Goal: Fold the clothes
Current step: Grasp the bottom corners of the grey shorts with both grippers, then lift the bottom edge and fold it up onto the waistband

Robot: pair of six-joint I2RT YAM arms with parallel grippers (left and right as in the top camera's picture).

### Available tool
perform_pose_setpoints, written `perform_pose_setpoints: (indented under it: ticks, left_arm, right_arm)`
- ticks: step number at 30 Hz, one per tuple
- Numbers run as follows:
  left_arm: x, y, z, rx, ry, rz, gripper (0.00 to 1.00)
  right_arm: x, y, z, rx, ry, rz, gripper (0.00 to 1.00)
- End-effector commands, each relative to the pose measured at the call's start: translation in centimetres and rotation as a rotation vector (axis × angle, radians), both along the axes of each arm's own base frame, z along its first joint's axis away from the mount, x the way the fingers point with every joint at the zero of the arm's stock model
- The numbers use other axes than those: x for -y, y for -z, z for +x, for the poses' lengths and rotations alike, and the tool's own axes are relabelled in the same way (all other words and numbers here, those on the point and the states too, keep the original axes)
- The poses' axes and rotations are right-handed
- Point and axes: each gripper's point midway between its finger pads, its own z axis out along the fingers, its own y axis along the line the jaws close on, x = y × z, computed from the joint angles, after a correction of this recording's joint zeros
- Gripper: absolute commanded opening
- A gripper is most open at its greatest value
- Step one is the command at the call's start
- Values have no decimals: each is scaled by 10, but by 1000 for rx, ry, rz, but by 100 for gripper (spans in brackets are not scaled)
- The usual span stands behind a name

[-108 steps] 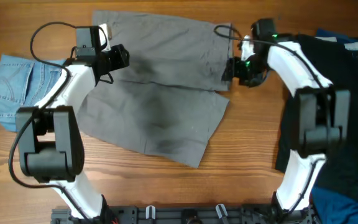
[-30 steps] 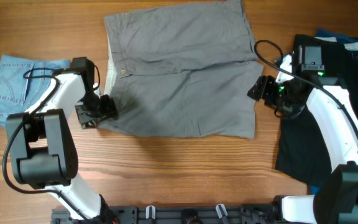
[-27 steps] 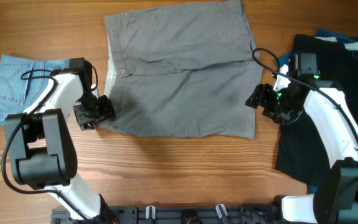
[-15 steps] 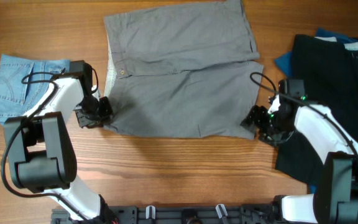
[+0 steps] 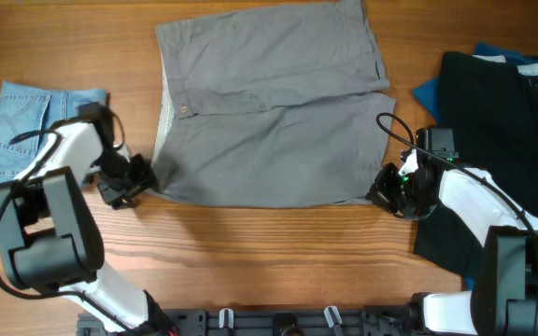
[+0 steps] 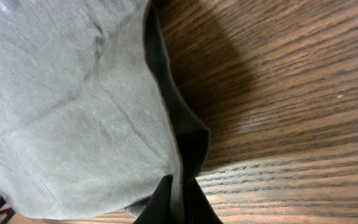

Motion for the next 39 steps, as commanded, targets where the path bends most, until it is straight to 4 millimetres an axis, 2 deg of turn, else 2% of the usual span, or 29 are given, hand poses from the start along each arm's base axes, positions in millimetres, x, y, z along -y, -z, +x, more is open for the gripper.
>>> perform_pose_setpoints:
  ticks: [1, 4, 6, 9, 12, 13, 14, 16, 18, 19, 20, 21, 22, 23, 27, 29, 31, 32, 33, 35, 36, 37, 39]
  left_arm:
    - [0, 14, 7, 49, -59, -77, 59]
    - [10, 17, 26, 147, -67, -145, 62]
    - [11, 18, 28, 161, -67, -150, 63]
    - [15, 19, 15, 113, -72, -163, 57]
    - [19, 33, 1, 99, -73, -167, 55]
    - [20, 41, -4, 109, -72, -164, 51]
    - [22, 45, -8, 105, -73, -165, 41]
    - [23, 47, -13, 95, -73, -167, 23]
    - [23, 47, -12, 99, -73, -166, 12]
    - [23, 47, -14, 92, -73, -168, 22]
    - [24, 47, -16, 82, -74, -170, 61]
    - [24, 46, -20, 66, -75, -174, 77]
    - [25, 45, -24, 49, -71, -180, 84]
    - [25, 44, -29, 36, -64, -187, 86]
    - [20, 39, -51, -45, -96, -214, 87]
    - [18, 39, -51, -44, -100, -213, 85]
    - [18, 39, -50, -41, -100, -213, 74]
    - [16, 39, -58, -74, -95, -196, 73]
    - [14, 40, -57, -71, -92, -184, 81]
    - [15, 42, -47, -28, -98, -192, 79]
    - [15, 43, -38, 10, -110, -199, 77]
    - [12, 46, -31, 39, -129, -185, 67]
    - [12, 52, -30, 62, -143, -175, 53]
  right_arm:
    - [-1, 3, -2, -11, 1, 5, 4]
    - [0, 3, 0, 0, 1, 4, 4]
    - [0, 3, 2, 7, 2, 4, 4]
    - [0, 3, 2, 8, 2, 4, 4]
    - [0, 3, 2, 7, 3, 0, 4]
    - [0, 3, 3, 8, 4, 0, 4]
    - [0, 3, 3, 10, 4, 0, 4]
    - [0, 3, 3, 13, 4, 0, 4]
    - [1, 3, 6, 25, 2, -3, 4]
    - [3, 4, 7, 28, 5, -20, 4]
    - [4, 4, 7, 28, 5, -24, 4]
    - [4, 4, 7, 26, 5, -23, 4]
    - [4, 4, 6, 23, 4, -23, 4]
    - [4, 4, 6, 22, 4, -23, 4]
    - [4, 4, 6, 23, 4, -23, 4]
    - [4, 4, 6, 23, 4, -23, 4]
    - [4, 4, 6, 23, 4, -23, 4]
    - [4, 4, 6, 22, 4, -23, 4]
    - [4, 4, 6, 22, 5, -23, 4]
    - [4, 4, 6, 23, 4, -23, 4]
    - [4, 4, 6, 23, 5, -23, 4]
    - [4, 4, 6, 25, 5, -23, 4]
    - [4, 4, 9, 34, 5, -24, 4]
